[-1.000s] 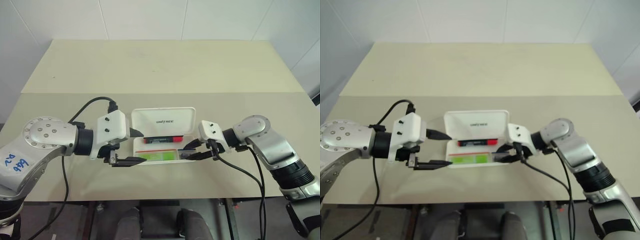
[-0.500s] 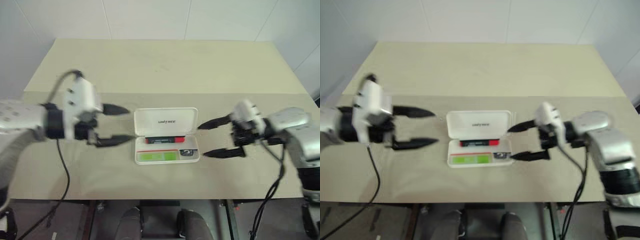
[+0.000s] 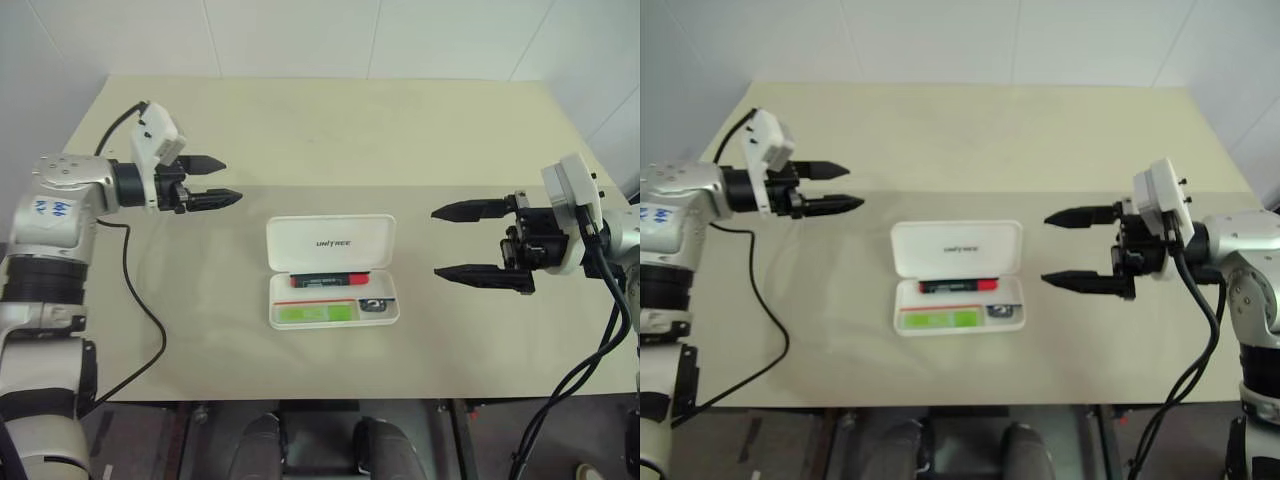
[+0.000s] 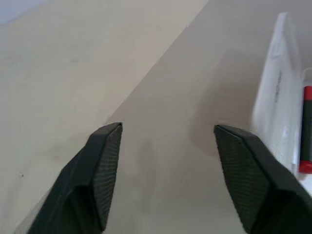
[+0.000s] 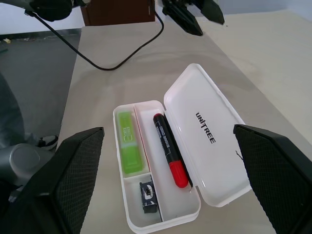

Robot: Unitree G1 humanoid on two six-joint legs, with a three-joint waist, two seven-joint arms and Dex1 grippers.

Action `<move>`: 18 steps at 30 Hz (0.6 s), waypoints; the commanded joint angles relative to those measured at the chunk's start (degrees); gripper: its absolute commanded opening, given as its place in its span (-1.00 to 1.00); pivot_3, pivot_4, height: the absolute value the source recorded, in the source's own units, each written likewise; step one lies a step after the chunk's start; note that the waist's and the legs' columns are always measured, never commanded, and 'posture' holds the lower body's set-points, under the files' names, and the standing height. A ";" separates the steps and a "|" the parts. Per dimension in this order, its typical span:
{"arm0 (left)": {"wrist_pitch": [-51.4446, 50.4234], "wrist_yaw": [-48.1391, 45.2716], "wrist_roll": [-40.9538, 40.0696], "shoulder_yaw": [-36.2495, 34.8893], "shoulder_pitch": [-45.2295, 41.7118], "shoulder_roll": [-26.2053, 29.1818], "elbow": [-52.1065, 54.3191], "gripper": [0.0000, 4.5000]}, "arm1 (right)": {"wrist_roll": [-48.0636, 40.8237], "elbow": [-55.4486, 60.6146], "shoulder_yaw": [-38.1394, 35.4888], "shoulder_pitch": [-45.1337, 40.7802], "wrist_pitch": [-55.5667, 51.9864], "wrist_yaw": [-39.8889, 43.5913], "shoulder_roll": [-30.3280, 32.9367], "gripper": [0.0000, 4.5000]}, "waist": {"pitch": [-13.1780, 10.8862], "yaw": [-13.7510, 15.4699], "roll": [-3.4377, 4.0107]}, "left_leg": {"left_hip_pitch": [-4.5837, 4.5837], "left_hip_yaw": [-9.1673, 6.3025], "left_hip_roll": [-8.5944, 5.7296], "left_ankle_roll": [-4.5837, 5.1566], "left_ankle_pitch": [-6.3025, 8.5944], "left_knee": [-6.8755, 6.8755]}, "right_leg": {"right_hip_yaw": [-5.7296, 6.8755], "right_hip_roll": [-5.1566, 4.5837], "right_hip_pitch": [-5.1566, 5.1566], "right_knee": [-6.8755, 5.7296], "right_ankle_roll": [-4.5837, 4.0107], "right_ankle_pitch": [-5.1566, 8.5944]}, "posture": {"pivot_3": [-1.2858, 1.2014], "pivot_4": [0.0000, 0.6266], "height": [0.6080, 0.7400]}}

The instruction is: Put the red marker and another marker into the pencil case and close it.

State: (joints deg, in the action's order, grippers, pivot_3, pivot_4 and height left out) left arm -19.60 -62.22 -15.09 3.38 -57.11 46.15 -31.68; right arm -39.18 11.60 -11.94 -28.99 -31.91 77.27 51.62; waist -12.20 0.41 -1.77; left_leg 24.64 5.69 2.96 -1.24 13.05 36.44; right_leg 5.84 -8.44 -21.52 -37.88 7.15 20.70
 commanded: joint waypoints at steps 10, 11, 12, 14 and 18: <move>12.14 0.13 8.20 1.45 -5.19 -10.66 -19.45 -0.98 | -5.04 8.44 -2.22 -0.47 -3.04 -7.89 0.56 1.00 | 0.00 -0.28 -0.04 | 0.09 -0.06 0.00 0.03 0.02 0.08 | 0.06 -0.01 0.01 0.02 0.02 -0.01 | 0.03 -0.52 1.00; 12.46 0.35 8.61 1.60 -5.26 -11.47 -20.01 -0.98 | -5.16 8.57 -2.26 -0.37 -3.08 -8.04 0.70 1.00 | 0.00 -0.31 -0.04 | 0.09 -0.07 0.00 0.03 0.02 0.10 | 0.06 -0.01 0.02 0.01 0.02 -0.01 | 0.03 -0.52 1.00; 12.67 0.54 8.89 1.58 -5.39 -12.28 -20.46 -0.98 | -5.15 8.67 -2.29 -0.23 -3.14 -8.19 0.94 1.00 | 0.00 -0.31 -0.04 | 0.09 -0.08 0.00 0.03 0.02 0.11 | 0.06 -0.01 0.02 0.00 0.02 -0.01 | 0.03 -0.52 1.00; 12.53 -0.73 8.47 1.09 -5.63 -13.36 -20.48 -0.98 | -5.21 8.77 -2.46 -0.06 -3.25 -8.44 1.37 1.00 | 0.00 -0.31 -0.04 | 0.09 -0.09 0.00 0.03 0.02 0.16 | 0.06 -0.01 0.02 -0.05 0.02 -0.01 | 0.03 -0.52 1.00; 9.35 -6.02 5.27 -0.45 -4.91 -14.11 -16.14 -0.98 | -5.39 8.58 -3.10 0.15 -3.18 -8.33 2.17 1.00 | 0.00 -0.44 -0.04 | 0.12 -0.10 0.00 0.05 0.03 0.16 | 0.07 -0.01 0.01 -0.02 0.02 -0.01 | 0.03 -0.52 1.00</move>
State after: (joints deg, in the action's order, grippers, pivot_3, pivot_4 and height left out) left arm -8.99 -65.69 -7.24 4.84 -60.59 31.75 -51.70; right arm -43.40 18.56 -12.84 -28.58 -35.31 69.16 52.56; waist -12.20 -0.04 -1.81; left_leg 24.75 5.59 2.96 -1.19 13.07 36.59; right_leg 5.92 -8.45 -21.50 -37.89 7.18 20.68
